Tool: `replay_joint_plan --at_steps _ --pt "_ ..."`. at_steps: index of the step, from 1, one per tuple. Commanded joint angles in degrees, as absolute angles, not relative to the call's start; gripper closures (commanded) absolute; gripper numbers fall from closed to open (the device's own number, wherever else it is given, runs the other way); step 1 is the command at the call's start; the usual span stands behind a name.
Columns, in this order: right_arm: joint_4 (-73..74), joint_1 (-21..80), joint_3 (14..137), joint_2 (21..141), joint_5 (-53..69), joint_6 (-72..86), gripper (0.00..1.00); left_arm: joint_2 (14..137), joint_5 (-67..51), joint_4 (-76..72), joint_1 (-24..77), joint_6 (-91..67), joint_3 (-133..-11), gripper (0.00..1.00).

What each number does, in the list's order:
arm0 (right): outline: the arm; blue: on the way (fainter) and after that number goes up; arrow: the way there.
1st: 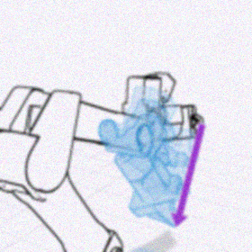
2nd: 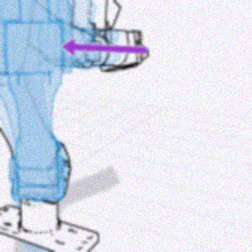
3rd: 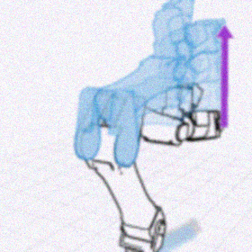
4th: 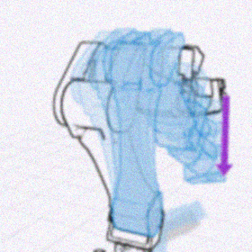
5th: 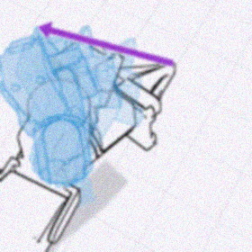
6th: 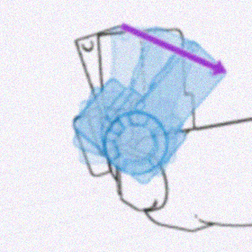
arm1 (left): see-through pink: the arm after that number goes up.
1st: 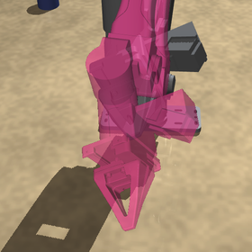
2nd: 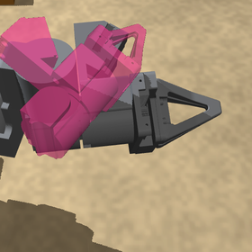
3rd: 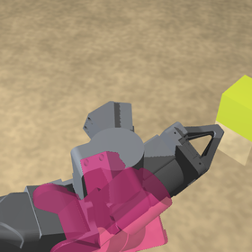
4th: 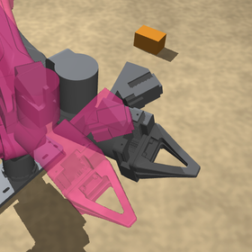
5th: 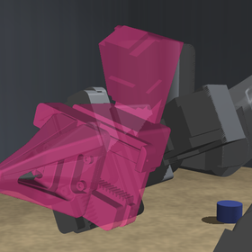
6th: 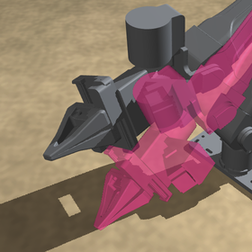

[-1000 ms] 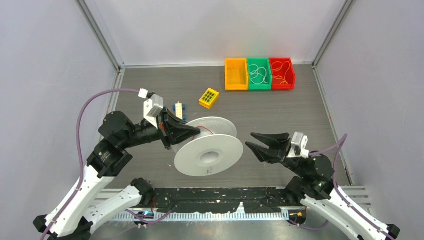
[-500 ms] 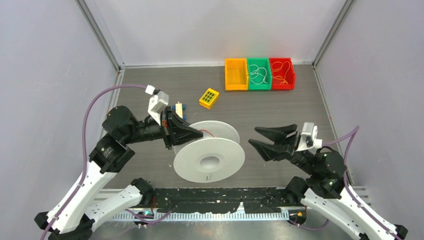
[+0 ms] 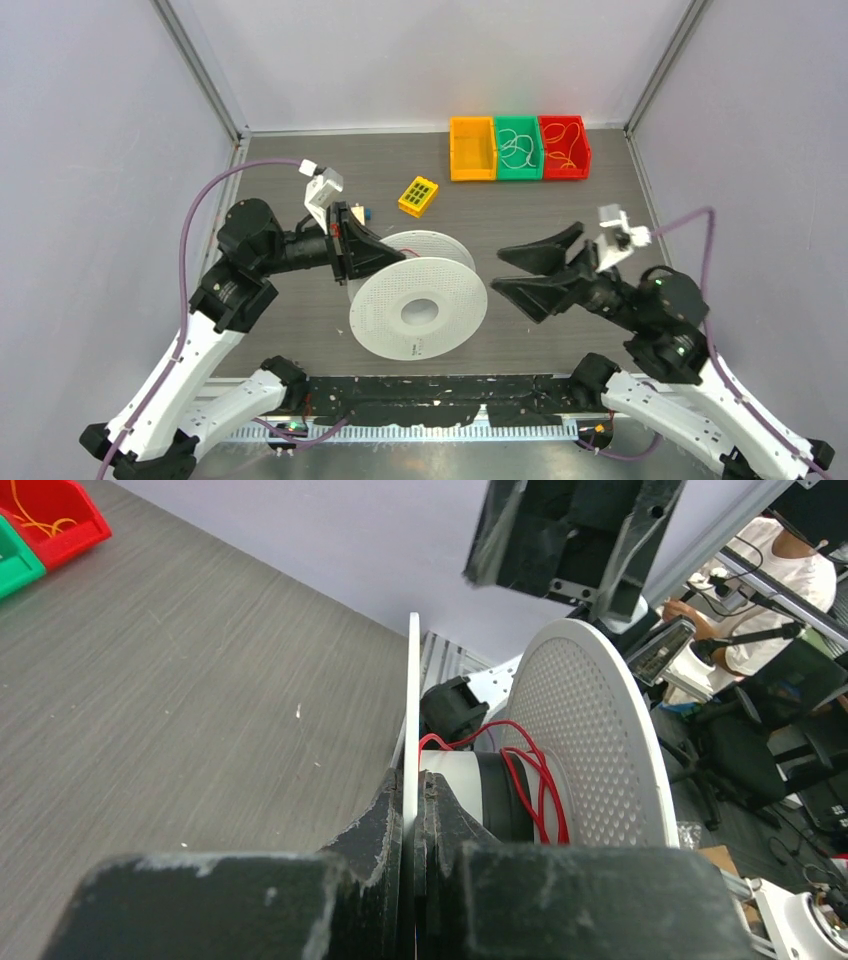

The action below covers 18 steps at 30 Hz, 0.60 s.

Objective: Wrap the cables

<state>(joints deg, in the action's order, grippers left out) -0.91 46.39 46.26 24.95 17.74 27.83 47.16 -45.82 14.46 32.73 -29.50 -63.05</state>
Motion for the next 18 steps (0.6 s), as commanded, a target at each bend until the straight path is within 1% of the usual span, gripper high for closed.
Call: replay_joint_plan --at_steps 1,6,8,9,10,11,13,15,18 --pt "-2.2 46.3 47.3 30.8 25.6 30.9 0.28 48.0 -49.7 7.7 31.5 -33.5 -61.9 1.0" --pt "-6.5 46.3 46.7 35.5 29.8 32.7 0.3 49.2 -50.7 5.1 30.9 -35.0 -60.6 1.0" --pt "-10.2 46.3 45.2 36.5 31.1 34.5 0.34 49.5 -50.7 5.1 30.4 -34.6 -60.2 1.0" --pt "-12.4 46.4 44.6 36.7 31.2 35.7 0.41 49.7 -50.6 5.1 30.2 -34.4 -60.0 1.0" --pt "-13.3 46.3 43.6 37.1 31.0 36.4 0.46 49.7 -50.7 5.1 30.0 -34.3 -59.8 1.0" --pt "-15.4 46.3 43.1 37.6 31.0 37.6 0.57 49.8 -50.7 4.9 29.7 -34.2 -59.7 1.0" --pt "-17.6 46.3 42.0 38.2 30.6 39.3 0.67 49.9 -50.8 4.8 29.3 -34.1 -59.4 1.0" --pt "-18.6 46.4 41.6 39.2 30.7 40.0 0.69 50.1 -51.2 4.5 29.0 -34.1 -59.3 1.0" --pt "-19.6 46.3 41.8 40.7 32.4 40.9 0.65 50.4 -51.7 4.4 28.7 -34.2 -59.3 1.0"
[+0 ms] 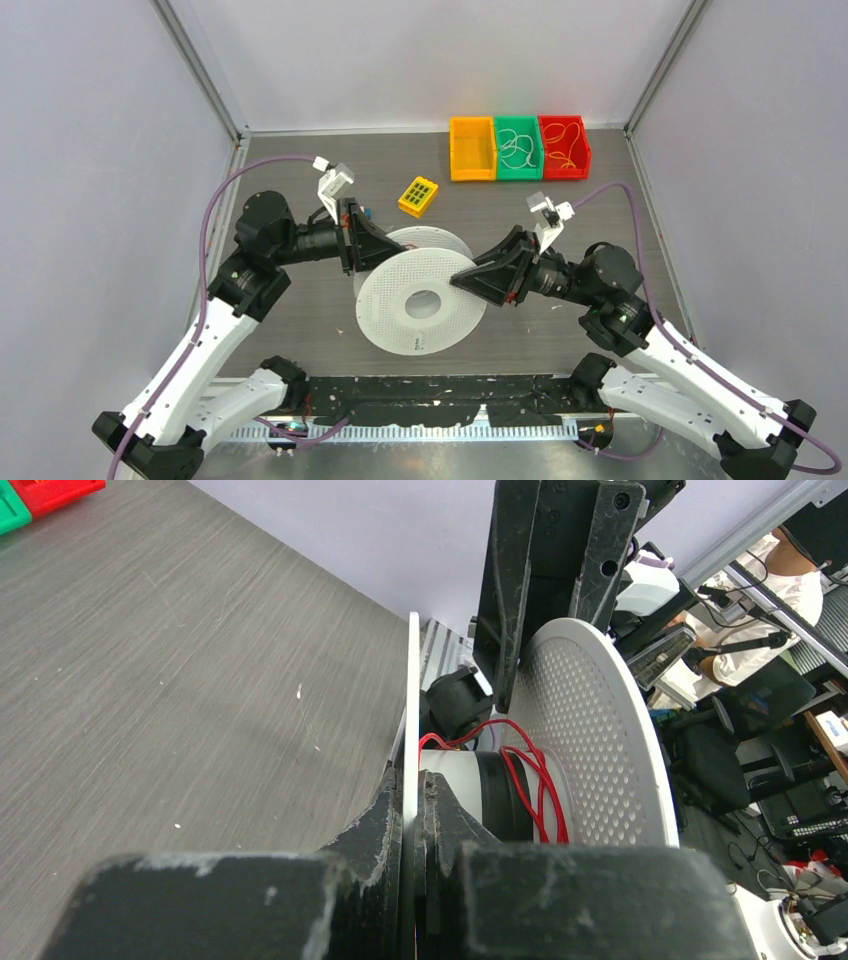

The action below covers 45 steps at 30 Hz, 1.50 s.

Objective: Wrap the cables

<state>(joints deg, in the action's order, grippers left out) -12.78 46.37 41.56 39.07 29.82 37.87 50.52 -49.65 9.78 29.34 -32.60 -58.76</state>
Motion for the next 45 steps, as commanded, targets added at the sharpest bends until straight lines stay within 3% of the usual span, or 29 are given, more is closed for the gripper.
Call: replay_joint_plan --at_steps 1,3,4,6,9,19,32,39,45 --pt "-20.1 46.3 41.6 41.3 32.7 41.1 0.66 50.5 -51.8 4.3 28.7 -34.3 -59.2 1.0" --pt "-21.3 46.4 41.1 41.3 32.5 41.5 0.75 50.5 -51.7 4.0 28.6 -34.2 -59.1 1.0" --pt "-21.7 46.3 40.9 41.2 32.1 41.8 0.88 50.5 -51.8 4.0 28.5 -34.1 -59.0 1.0" --pt "-23.4 46.4 40.2 40.4 30.5 41.6 0.94 50.5 -51.6 4.1 28.3 -33.8 -58.8 1.0" --pt "-26.5 46.4 38.7 38.0 28.1 38.8 0.95 50.3 -50.8 6.6 27.5 -31.8 -58.7 0.99" --pt "-26.4 46.4 39.1 35.0 23.5 28.2 0.95 48.0 -50.7 3.8 26.5 -30.6 -53.7 0.74" --pt "-21.2 46.2 40.0 36.1 20.0 24.3 0.95 48.6 -50.6 4.0 26.5 -28.8 -52.9 0.7" --pt "-14.6 46.2 42.2 37.2 15.4 24.0 0.95 44.9 -40.1 11.1 26.4 -21.3 -53.4 0.64" --pt "-14.7 46.0 40.6 37.0 14.9 24.7 0.95 42.2 -38.1 10.4 26.5 -20.0 -53.9 0.58"
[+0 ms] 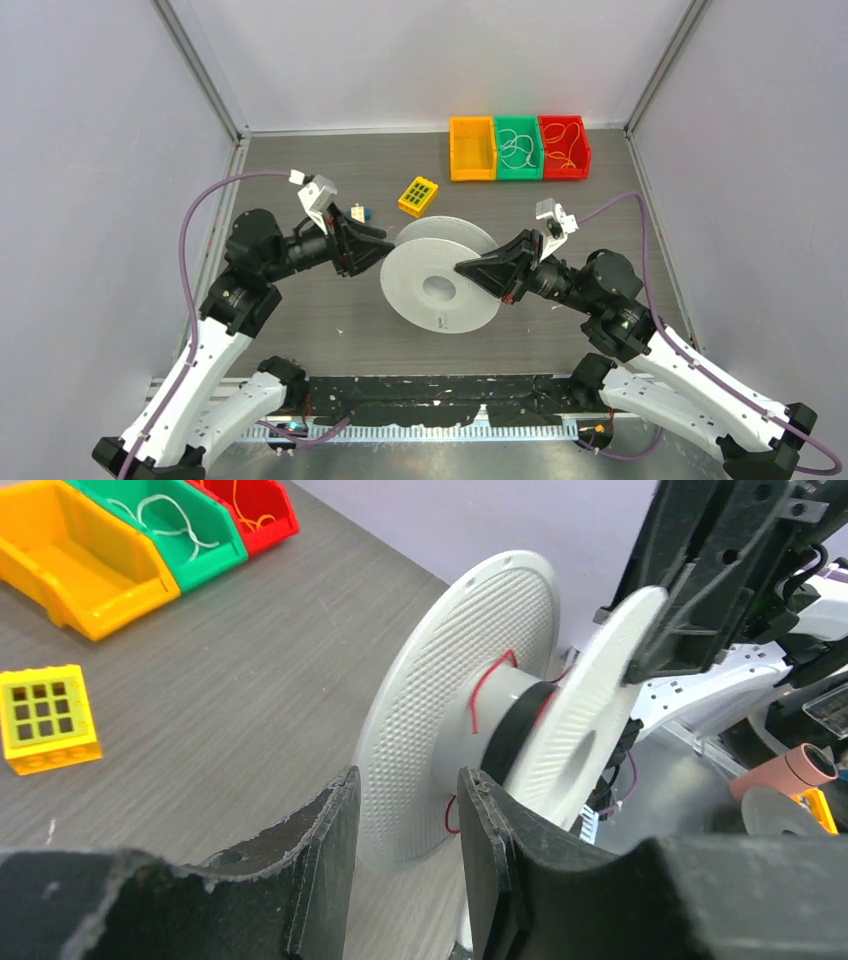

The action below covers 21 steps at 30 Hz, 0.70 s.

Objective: Wrap the cables

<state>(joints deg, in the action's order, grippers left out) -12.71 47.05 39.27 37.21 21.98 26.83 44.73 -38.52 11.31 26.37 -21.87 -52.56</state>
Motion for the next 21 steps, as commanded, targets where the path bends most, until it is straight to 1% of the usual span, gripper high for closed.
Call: replay_joint_plan --at_steps 1,9,14,16,17,19,21 --pt "-14.6 45.9 40.3 37.0 14.7 24.8 0.94 41.8 -37.5 10.5 26.5 -19.8 -54.0 0.57" --pt "-13.4 44.7 39.7 37.1 12.6 25.4 0.95 39.1 -31.7 13.7 26.5 -18.0 -52.8 0.53" --pt "-14.3 42.3 38.4 39.4 12.1 27.7 0.95 36.9 -20.6 20.7 26.5 -12.6 -53.7 0.46" --pt "-15.1 39.9 38.1 41.7 13.4 28.9 0.95 36.2 -16.2 23.1 26.5 -11.2 -53.7 0.36" --pt "-15.4 37.7 38.1 43.5 13.9 29.4 0.95 36.0 -14.6 24.4 26.5 -10.6 -53.6 0.27" --pt "-17.8 33.5 37.3 46.9 17.2 31.5 0.95 36.1 -12.5 27.1 26.5 -9.0 -53.8 0.14" --pt "-22.9 28.5 36.7 51.0 24.4 34.2 0.95 36.4 -10.7 29.7 26.5 -7.5 -53.7 0.07"
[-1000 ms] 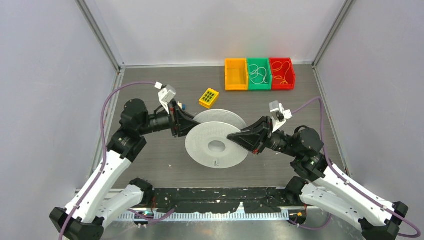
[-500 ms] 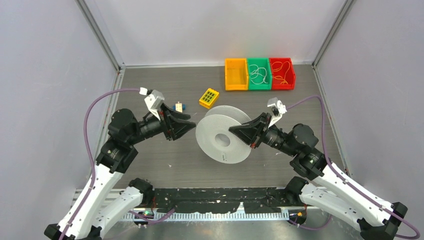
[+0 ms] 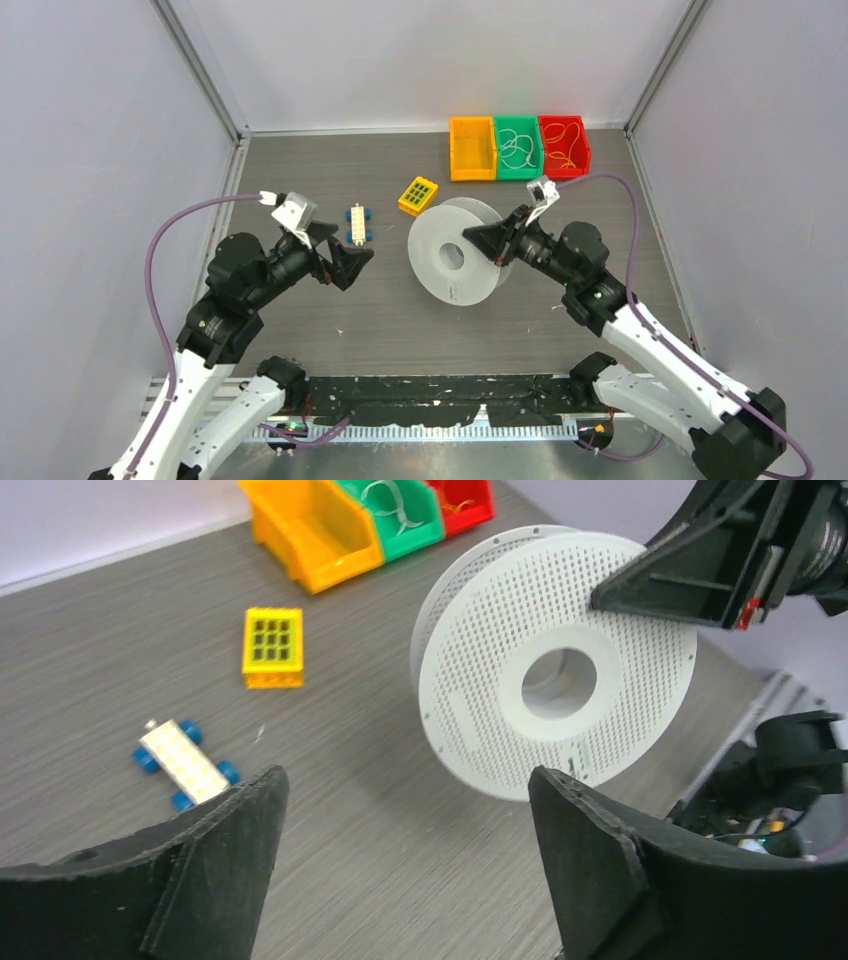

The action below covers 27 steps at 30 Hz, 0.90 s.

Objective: Wrap the cables

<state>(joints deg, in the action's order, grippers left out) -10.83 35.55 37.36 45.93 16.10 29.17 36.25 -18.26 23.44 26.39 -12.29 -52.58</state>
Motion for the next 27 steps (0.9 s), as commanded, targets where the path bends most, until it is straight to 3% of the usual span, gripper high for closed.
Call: replay_joint_plan --at_steps 1,11,23,27 --pt "-23.6 25.3 37.0 52.5 26.0 35.3 0.95 36.3 -9.7 30.3 26.5 -6.9 -53.3 0.04" --pt "-41.6 8.6 36.7 73.0 43.1 49.2 0.95 30.0 -1.8 25.4 26.5 -4.8 -42.8 0.0" --pt "-66.4 3.8 37.4 96.1 49.4 67.8 0.95 29.0 -1.7 26.6 26.5 -4.1 -42.6 0.0" --pt "-70.5 2.4 36.7 101.5 49.5 71.0 0.89 29.0 -1.8 26.6 26.5 -4.0 -42.7 0.0"
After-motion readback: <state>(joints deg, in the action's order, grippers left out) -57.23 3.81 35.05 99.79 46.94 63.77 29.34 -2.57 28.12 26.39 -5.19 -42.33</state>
